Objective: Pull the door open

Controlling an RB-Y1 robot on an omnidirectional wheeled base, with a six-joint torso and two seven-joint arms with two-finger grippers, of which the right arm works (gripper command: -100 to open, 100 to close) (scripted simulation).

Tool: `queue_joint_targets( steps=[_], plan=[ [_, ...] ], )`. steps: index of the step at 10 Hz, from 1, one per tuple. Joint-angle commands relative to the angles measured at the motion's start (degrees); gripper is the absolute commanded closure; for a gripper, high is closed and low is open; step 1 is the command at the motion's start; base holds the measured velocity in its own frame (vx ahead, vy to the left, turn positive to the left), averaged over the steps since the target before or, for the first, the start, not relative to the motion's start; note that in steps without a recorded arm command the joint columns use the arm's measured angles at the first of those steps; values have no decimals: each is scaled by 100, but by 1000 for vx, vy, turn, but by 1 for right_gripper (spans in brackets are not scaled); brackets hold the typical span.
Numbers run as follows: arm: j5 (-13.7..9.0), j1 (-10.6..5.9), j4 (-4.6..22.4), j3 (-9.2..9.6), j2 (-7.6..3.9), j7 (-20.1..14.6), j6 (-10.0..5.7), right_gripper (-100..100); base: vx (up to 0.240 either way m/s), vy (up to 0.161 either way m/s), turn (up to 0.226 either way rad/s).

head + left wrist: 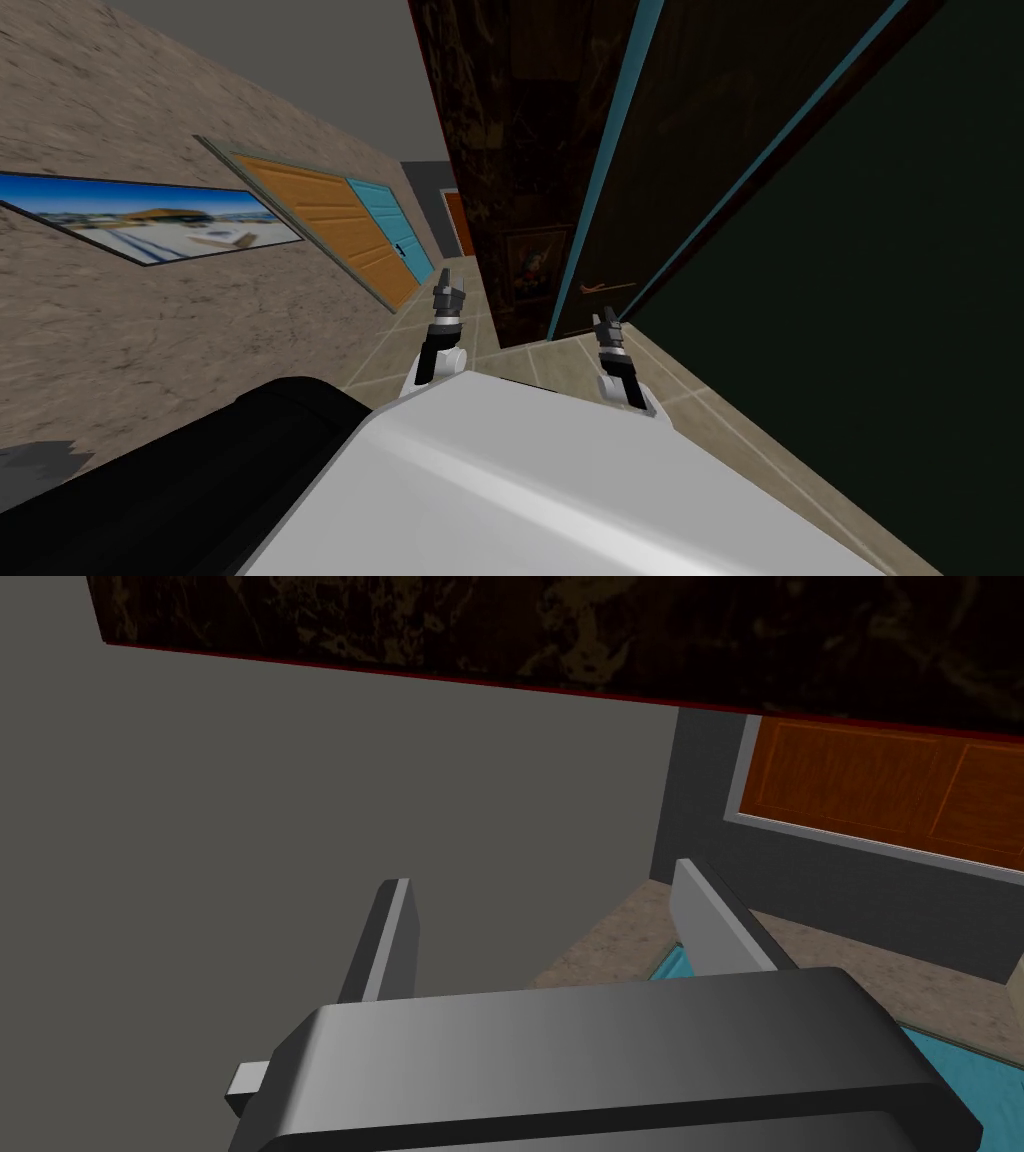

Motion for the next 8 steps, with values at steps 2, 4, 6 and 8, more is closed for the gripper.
queue_joint_targets(
  steps=[2,4,6,8],
  plan=[
    [7,-144,396,28,-61,-35,-18,-100,48,-109,150],
    [11,-274,712,46,-112,-63,-24,-100,50,-136,140],
    [15,-402,1023,64,-162,-90,-30,-100,32,-131,145],
    [19,-524,1313,82,-210,-116,-35,-100,33,-140,132]
  ],
)
